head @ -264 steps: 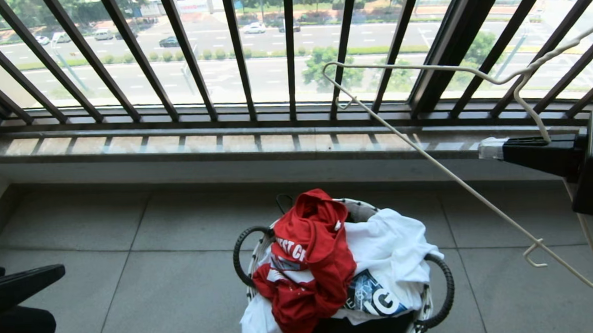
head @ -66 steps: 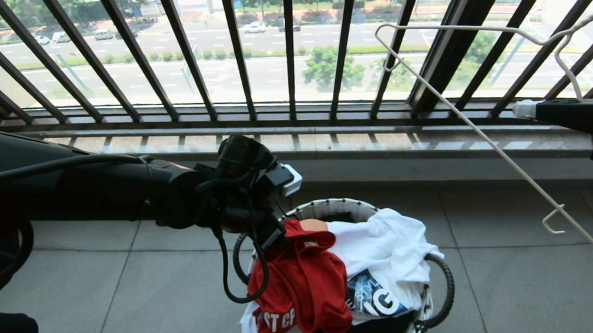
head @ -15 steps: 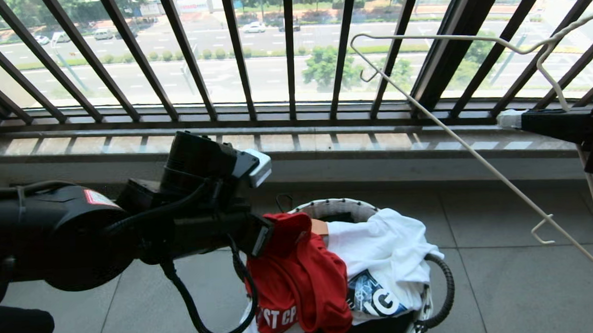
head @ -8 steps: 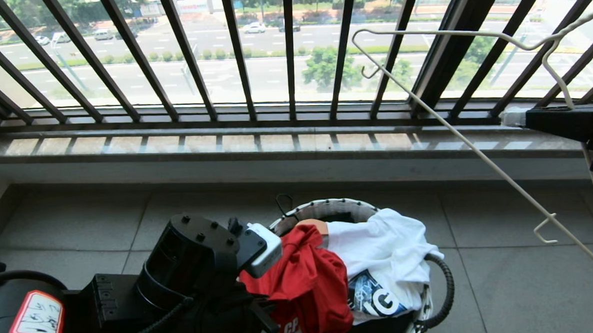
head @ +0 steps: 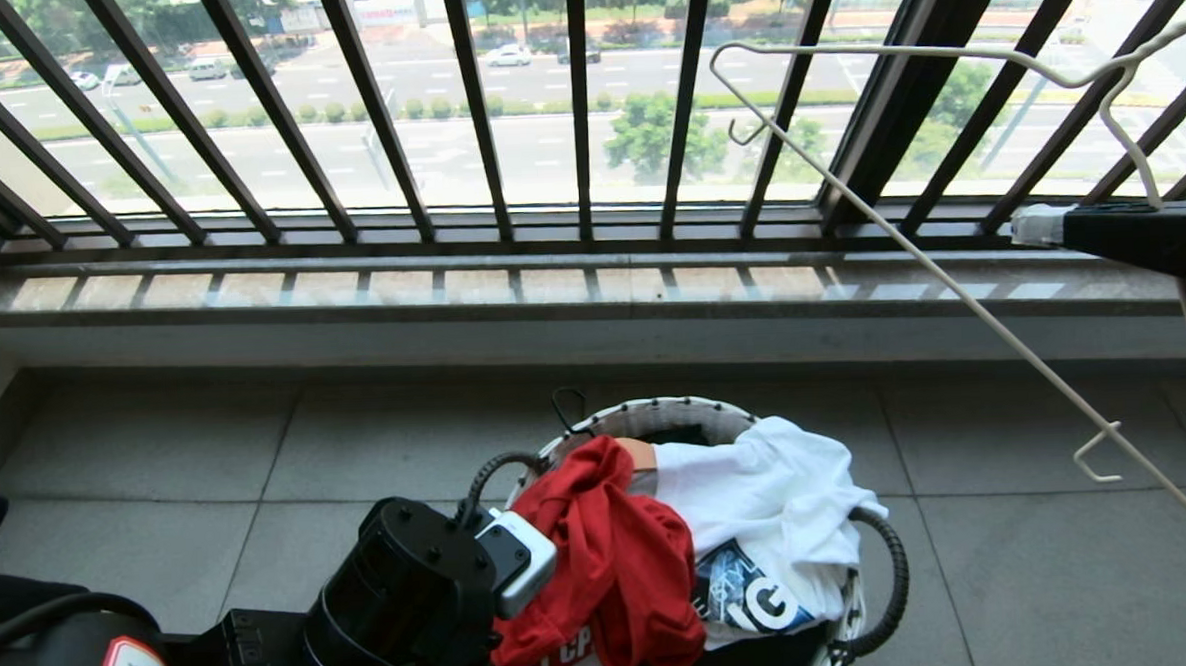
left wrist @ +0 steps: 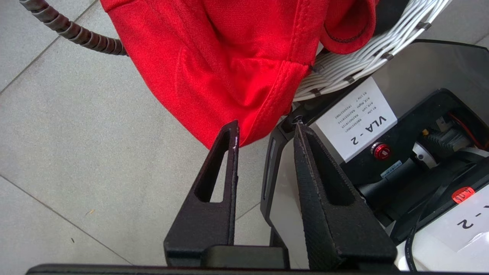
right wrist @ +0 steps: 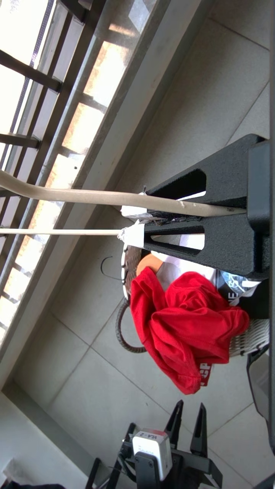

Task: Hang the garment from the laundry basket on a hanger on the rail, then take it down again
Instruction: Pick up clothes from the basket

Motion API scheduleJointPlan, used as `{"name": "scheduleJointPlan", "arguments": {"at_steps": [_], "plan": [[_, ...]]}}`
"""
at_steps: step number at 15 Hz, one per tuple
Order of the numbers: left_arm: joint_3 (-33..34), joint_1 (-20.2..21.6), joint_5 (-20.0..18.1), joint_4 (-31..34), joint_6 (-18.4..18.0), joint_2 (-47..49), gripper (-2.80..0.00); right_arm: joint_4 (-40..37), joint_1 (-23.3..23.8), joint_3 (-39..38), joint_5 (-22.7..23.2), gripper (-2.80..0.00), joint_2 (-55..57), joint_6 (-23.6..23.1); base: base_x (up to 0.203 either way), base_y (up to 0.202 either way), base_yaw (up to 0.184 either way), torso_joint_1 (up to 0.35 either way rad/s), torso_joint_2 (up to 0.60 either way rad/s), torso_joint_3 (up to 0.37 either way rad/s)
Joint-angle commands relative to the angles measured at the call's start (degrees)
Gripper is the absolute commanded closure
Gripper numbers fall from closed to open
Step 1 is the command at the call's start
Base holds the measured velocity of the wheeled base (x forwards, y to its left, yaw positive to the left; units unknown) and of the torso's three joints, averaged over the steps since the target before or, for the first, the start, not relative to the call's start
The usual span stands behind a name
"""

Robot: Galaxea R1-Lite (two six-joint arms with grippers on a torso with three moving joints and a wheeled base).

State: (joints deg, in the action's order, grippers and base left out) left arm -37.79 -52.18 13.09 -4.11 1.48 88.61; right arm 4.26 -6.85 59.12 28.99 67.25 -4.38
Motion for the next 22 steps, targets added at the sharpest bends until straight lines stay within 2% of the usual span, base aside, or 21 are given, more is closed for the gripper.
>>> {"name": "scheduleJointPlan", "arguments": {"at_steps": [1,6,9,11,13,16,19,22], "plan": [[-0.6,0.1,0.7,0.0,-0.3,-0.2,-2.80,0.0,-0.1,0.0,0.2,0.00,-0.3,0.0,0.000,0.000,0.000,0.000,0.00,0.000],[-5.1,-0.2,3.4,0.1,-0.5,1.9,-2.80,0.0,0.0,0.0,0.2,0.00,-0.6,0.0,0.000,0.000,0.000,0.000,0.00,0.000],[-9.0,-3.4,12.1,0.1,-3.0,6.3,-2.80,0.1,0.0,0.1,0.1,0.00,-0.9,0.0,0.000,0.000,0.000,0.000,0.00,0.000],[-10.2,-6.4,14.8,0.1,-3.8,8.5,-2.80,0.0,0.1,0.1,0.1,0.00,-1.1,0.0,0.000,0.000,0.000,0.000,0.00,0.000],[-10.7,-7.2,18.6,0.1,-4.1,10.4,-2.80,0.1,0.3,0.1,0.1,0.00,-1.3,0.0,0.000,0.000,0.000,0.000,0.00,0.000],[-10.2,-7.8,20.1,0.2,-4.8,11.1,-2.80,0.1,0.4,0.2,0.1,0.00,-1.4,0.0,0.000,0.000,0.000,0.000,0.00,0.000],[-10.1,-7.7,26.0,0.1,-6.4,12.4,-2.80,0.1,0.5,0.1,0.1,0.00,-1.7,0.0,0.000,0.000,0.000,0.000,0.00,0.000],[-10.4,-7.6,26.4,0.1,-6.6,13.3,-2.80,0.0,0.5,0.1,0.1,0.00,-1.9,0.0,0.000,0.000,0.000,0.000,0.00,0.000]]}}
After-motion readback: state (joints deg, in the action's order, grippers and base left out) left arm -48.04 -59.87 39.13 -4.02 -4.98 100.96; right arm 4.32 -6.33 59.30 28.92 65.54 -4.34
